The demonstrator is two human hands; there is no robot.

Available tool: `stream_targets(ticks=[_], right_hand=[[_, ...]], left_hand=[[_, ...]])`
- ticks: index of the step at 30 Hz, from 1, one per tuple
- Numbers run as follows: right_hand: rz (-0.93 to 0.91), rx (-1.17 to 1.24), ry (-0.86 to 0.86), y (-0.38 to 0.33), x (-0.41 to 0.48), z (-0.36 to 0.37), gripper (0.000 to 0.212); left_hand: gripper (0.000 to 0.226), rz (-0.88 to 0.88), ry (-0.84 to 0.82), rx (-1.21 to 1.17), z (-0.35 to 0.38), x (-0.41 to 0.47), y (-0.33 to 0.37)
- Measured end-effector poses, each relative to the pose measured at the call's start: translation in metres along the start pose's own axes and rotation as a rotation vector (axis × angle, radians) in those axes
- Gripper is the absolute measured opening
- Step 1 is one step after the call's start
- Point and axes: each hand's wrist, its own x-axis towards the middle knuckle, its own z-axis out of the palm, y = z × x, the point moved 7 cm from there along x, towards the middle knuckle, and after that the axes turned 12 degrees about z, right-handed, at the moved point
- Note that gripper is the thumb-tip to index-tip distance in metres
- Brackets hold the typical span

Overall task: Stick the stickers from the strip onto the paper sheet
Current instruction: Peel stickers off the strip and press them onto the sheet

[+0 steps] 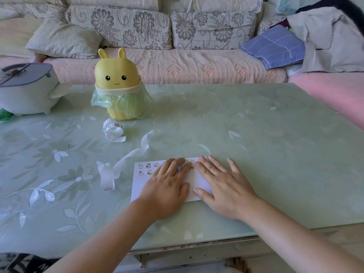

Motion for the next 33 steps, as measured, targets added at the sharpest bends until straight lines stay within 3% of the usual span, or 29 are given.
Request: stream_targets(ticks=[4,10,26,33], right_hand=[[0.026,0.015,0.021,-0.011,-0.001,0.001,0.113],[-0.078,0.07,0.003,-0.02,0.006,0.007,0.109],[0.216,0.016,0.005,-0.009,0.004,0.001,0.134],[-0.054,0.114,-0.043,-0.023,0.009,0.003,0.112]], left_hand=[[0.084,-0.029,-0.068,-0.004,0.005,0.0,-0.002],[0.082,-0.006,-0.079,0.007,0.008,0.0,-0.004],[0.089,-0.04,-0.059,-0.008,0.004,-0.003,-0.005],[0.085,-0.037,-0.087,-0.027,0.007,-0.003,-0.008]])
